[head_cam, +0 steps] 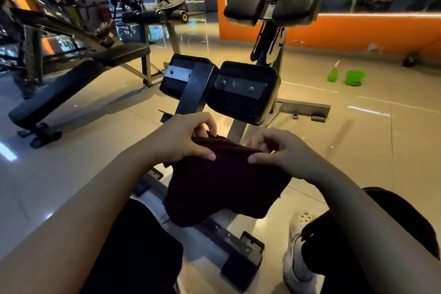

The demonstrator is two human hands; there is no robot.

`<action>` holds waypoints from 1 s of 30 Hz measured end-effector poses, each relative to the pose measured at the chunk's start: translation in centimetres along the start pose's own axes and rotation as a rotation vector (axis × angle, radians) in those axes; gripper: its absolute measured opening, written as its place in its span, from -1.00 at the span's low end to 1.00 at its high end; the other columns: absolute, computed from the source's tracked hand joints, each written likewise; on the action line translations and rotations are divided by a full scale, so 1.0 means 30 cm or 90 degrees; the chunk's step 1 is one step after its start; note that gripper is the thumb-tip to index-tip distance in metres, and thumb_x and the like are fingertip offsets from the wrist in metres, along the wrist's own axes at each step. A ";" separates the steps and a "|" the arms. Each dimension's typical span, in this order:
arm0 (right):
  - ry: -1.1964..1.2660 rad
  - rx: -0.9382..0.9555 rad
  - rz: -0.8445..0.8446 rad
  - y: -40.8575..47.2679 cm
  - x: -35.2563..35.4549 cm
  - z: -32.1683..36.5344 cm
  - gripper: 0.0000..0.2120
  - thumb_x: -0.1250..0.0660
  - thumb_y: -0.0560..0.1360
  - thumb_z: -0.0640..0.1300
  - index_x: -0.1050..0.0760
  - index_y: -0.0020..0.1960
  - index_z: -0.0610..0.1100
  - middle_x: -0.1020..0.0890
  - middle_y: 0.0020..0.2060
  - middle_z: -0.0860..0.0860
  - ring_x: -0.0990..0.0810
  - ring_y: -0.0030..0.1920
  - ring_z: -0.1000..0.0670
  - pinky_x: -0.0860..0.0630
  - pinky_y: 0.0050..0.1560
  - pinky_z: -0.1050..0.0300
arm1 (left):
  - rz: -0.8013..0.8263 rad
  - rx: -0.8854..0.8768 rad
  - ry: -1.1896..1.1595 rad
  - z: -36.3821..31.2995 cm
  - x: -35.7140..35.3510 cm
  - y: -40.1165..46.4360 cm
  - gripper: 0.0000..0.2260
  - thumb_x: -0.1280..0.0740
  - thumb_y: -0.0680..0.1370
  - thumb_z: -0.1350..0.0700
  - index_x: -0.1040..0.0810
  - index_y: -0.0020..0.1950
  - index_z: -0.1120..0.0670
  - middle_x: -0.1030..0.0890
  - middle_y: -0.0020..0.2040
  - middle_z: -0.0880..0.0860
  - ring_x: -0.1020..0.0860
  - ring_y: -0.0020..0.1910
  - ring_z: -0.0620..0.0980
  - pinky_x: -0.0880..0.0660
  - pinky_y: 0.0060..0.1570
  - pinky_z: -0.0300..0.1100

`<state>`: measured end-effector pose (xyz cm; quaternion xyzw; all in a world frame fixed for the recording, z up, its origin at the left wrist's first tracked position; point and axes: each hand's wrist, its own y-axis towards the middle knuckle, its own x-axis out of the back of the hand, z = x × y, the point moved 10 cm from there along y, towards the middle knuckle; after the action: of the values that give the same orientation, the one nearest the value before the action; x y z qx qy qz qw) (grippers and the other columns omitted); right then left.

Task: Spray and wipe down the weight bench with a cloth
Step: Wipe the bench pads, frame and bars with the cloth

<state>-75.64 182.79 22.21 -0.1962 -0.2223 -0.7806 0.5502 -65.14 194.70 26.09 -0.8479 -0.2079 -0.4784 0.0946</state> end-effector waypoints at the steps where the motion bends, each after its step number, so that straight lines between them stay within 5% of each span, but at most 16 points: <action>1: -0.007 -0.017 0.034 0.011 -0.005 -0.010 -0.87 -0.46 0.45 -0.16 -0.53 -0.10 0.01 -0.55 -0.18 0.04 -0.55 -0.11 0.09 -0.50 -0.09 0.13 | -0.001 -0.006 -0.021 0.018 -0.010 0.013 -0.73 -0.52 0.40 0.11 -0.49 -0.04 -0.11 -0.55 -0.13 -0.06 -0.54 -0.15 -0.12 -0.41 -0.26 -0.37; 5: -0.076 -0.097 0.178 0.067 -0.044 -0.065 -0.77 -0.44 0.45 -0.20 -0.56 0.09 -0.03 -0.57 -0.14 0.08 -0.58 -0.11 0.15 -0.48 -0.14 0.22 | -0.009 -0.045 -0.030 0.085 -0.030 0.084 -0.79 -0.50 0.43 0.12 -0.50 -0.16 -0.12 -0.53 -0.18 -0.13 -0.50 -0.19 -0.20 -0.33 -0.28 -0.43; 8: -0.117 -0.125 0.198 0.140 -0.051 -0.101 -0.90 -0.43 0.46 -0.22 -0.60 -0.02 -0.13 -0.62 -0.22 0.12 -0.61 -0.15 0.09 -0.52 -0.09 0.14 | -0.031 -0.060 -0.034 0.168 -0.011 0.162 -0.81 -0.51 0.42 0.13 -0.51 -0.19 -0.07 -0.54 -0.19 -0.14 -0.49 -0.19 -0.22 -0.33 -0.25 -0.40; 12: -0.138 -0.112 0.117 0.250 -0.021 -0.124 -0.74 -0.48 0.42 -0.16 -0.50 -0.18 -0.36 -0.51 -0.41 0.12 -0.53 -0.27 0.02 -0.46 -0.16 0.04 | -0.056 -0.053 -0.044 0.289 0.018 0.245 -0.81 -0.52 0.39 0.11 -0.51 -0.27 -0.04 -0.53 -0.18 -0.08 -0.50 -0.19 -0.13 -0.36 -0.26 -0.34; 17: -0.203 -0.048 0.043 0.314 0.013 -0.109 -0.97 -0.42 0.46 -0.13 -0.58 -0.14 -0.06 -0.55 -0.13 0.07 -0.51 -0.05 0.09 -0.48 -0.05 0.11 | -0.079 -0.103 0.063 0.350 0.047 0.290 -0.88 -0.39 0.48 0.01 -0.64 -0.11 0.04 -0.49 -0.15 -0.08 -0.46 -0.17 -0.15 -0.33 -0.23 -0.28; 19: -0.287 -0.024 0.017 0.321 0.011 -0.093 -0.82 -0.37 0.51 -0.20 -0.53 -0.10 0.09 -0.52 -0.09 0.14 -0.49 -0.01 0.11 -0.40 -0.09 0.24 | -0.114 -0.109 0.086 0.360 0.057 0.295 -0.84 -0.35 0.54 0.02 -0.66 -0.02 0.07 -0.50 -0.16 -0.06 -0.44 -0.19 -0.15 -0.33 -0.24 -0.30; 23: -0.473 -0.097 -0.107 0.316 0.037 -0.092 -0.79 -0.30 0.57 -0.14 -0.49 0.19 0.04 -0.55 -0.01 0.13 -0.53 0.05 0.00 -0.40 -0.11 0.15 | -0.141 -0.104 -0.041 0.373 0.047 0.294 -0.85 -0.29 0.59 0.15 -0.64 0.05 0.13 -0.51 -0.22 -0.16 -0.48 -0.20 -0.24 -0.37 -0.22 -0.52; 27: -0.523 -0.137 -0.220 0.286 0.083 -0.040 -0.82 -0.28 0.59 -0.07 -0.51 0.17 -0.04 -0.63 0.01 -0.05 -0.56 -0.04 -0.07 -0.46 -0.13 0.09 | -0.125 -0.080 -0.162 0.420 0.052 0.304 -0.90 -0.39 0.52 0.14 -0.60 0.02 0.08 -0.55 -0.21 -0.02 -0.54 -0.24 -0.23 -0.47 -0.32 -0.45; 30: -0.486 -0.157 -0.246 0.265 0.090 -0.009 -0.85 -0.29 0.58 -0.16 -0.55 0.13 -0.08 -0.59 -0.06 -0.01 -0.49 -0.13 0.00 -0.42 -0.14 0.09 | -0.070 -0.075 -0.176 0.443 0.042 0.321 -0.72 -0.54 0.37 0.11 -0.51 -0.02 0.02 -0.54 -0.19 -0.02 -0.54 -0.21 -0.16 -0.46 -0.32 -0.42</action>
<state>-69.00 178.20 24.51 -0.4893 -0.3478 -0.7614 0.2449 -50.03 191.20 20.56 -0.8970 -0.2371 -0.3728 -0.0112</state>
